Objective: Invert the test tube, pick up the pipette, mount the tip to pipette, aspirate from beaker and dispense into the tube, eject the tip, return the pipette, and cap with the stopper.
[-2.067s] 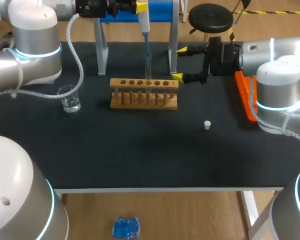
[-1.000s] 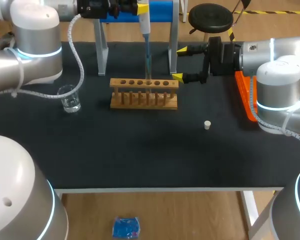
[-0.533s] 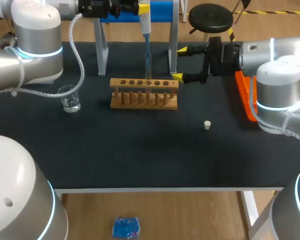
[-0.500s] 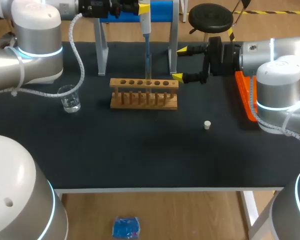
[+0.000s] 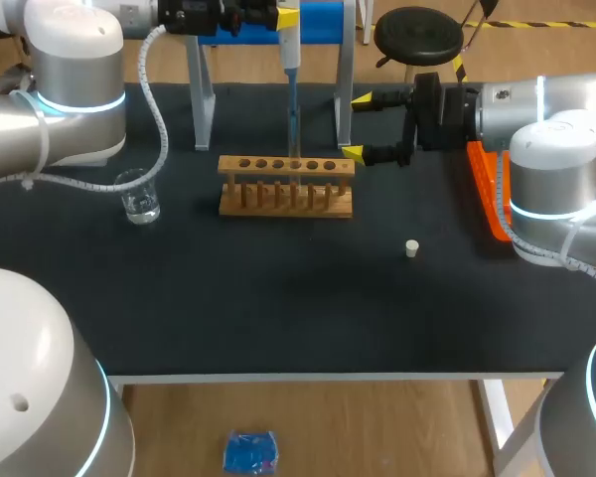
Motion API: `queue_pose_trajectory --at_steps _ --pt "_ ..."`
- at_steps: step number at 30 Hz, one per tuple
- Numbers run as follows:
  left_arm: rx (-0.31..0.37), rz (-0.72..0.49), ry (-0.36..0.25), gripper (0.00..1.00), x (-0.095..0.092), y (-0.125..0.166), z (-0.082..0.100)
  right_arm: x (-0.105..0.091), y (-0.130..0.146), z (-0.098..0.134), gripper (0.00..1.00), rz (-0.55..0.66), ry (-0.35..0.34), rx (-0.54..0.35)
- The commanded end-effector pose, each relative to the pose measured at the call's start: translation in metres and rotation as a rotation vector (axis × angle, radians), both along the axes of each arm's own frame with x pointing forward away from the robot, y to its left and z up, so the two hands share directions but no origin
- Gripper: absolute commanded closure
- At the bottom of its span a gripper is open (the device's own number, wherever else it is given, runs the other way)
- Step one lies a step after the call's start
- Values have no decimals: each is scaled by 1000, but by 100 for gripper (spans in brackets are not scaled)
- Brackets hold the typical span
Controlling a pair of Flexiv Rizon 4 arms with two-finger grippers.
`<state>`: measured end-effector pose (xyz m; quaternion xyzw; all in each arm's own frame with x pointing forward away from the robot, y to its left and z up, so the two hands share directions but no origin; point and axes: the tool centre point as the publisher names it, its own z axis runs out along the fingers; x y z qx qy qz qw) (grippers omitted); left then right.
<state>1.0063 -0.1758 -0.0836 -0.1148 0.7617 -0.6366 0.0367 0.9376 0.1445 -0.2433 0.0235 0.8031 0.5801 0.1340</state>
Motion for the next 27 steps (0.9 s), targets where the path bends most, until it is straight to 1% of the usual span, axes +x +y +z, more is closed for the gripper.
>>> queue_pose_trajectory --at_steps 1,20,27 --pt "2 0 0 100 1 -1 0 0 0 -1 0 -1 -1 1" --pt "2 0 0 100 1 -1 0 0 0 -1 0 -1 -1 1" --pt "0 4 -9 100 -2 2 2 0 0 -1 0 -1 -1 1"
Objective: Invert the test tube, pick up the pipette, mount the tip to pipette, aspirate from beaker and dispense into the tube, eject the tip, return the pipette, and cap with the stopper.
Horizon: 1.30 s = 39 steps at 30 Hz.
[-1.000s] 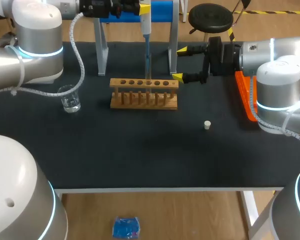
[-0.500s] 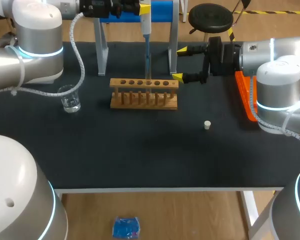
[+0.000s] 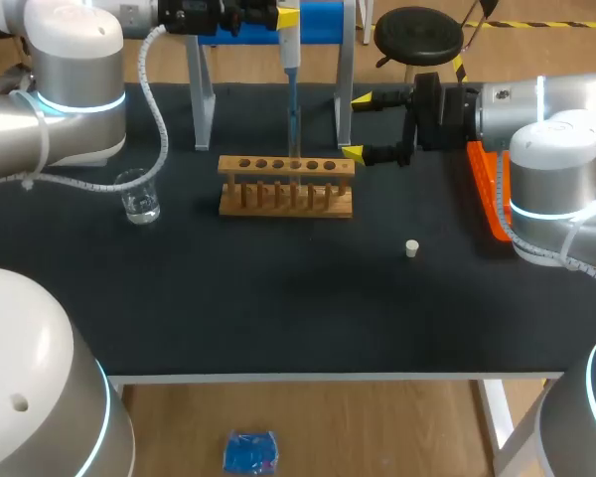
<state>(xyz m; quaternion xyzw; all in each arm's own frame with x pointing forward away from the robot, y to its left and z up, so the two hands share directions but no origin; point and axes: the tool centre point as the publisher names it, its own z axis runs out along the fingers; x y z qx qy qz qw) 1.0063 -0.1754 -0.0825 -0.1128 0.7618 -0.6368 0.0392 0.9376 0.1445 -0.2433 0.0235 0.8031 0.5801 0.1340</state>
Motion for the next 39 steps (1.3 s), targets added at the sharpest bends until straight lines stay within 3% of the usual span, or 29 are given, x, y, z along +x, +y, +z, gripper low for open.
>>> queue_pose_trajectory --at_steps 1,39 --pt "0 4 -3 100 -2 2 1 0 0 -1 0 -1 -1 1" --pt "-8 5 -3 100 0 -1 1 0 0 -1 0 -1 -1 1"
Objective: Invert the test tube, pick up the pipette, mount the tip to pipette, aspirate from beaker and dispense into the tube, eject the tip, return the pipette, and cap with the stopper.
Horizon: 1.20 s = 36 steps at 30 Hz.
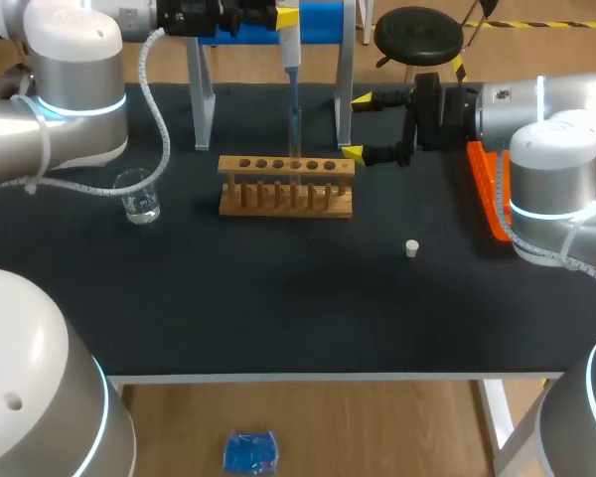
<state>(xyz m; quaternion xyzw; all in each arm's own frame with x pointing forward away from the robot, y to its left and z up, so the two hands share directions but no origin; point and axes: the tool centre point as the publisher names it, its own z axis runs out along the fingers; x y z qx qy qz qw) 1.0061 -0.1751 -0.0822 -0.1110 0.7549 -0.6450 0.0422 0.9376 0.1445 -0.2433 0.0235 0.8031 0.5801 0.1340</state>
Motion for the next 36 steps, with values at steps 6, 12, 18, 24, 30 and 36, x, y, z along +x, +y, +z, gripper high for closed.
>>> queue_pose_trajectory --at_steps 6,12,18,24,30,36 --pt "13 4 7 100 0 -1 1 0 0 -1 0 -1 -1 1" --pt "13 4 7 100 0 -1 1 0 0 -1 0 -1 -1 1" --pt "13 4 7 100 0 -1 1 -3 -2 6 0 2 -17 -25" --pt "13 4 7 100 0 -1 1 -6 -20 62 0 -72 -39 -162" --pt "13 4 7 100 0 -1 1 -4 -29 137 0 -165 7 -233" --pt "13 4 7 100 0 -1 1 10 -26 197 0 -247 9 -266"
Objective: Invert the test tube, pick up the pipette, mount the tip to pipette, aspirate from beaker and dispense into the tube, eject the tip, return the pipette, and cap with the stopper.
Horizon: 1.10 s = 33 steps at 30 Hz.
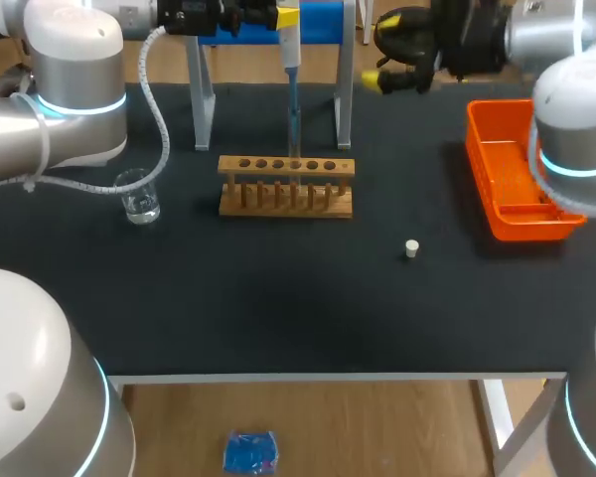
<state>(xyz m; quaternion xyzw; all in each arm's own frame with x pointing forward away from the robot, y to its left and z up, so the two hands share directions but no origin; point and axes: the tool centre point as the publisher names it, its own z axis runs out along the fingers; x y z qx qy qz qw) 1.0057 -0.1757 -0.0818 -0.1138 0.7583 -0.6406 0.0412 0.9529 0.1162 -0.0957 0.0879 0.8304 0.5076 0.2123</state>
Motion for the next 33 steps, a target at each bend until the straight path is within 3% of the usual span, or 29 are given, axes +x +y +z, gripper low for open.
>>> queue_pose_trajectory --at_steps 1,7,10,23,30,31,32,33 --pt "2 1 1 100 0 0 1 -2 5 58 0 -55 59 -132" --pt "2 1 1 100 0 0 1 16 18 82 0 -95 65 -168" --pt "2 1 1 100 0 0 1 24 25 89 0 -89 103 -128" --pt "2 1 1 100 0 0 1 24 25 89 0 -89 103 -128" --pt "2 1 1 100 0 0 1 24 51 90 0 -64 143 -113" --pt "2 1 1 100 0 0 1 27 53 92 21 -61 154 -99" --pt "2 1 1 100 0 0 1 29 56 93 71 -75 154 -104" --pt "2 1 1 100 0 0 1 31 57 94 84 -77 161 -97"
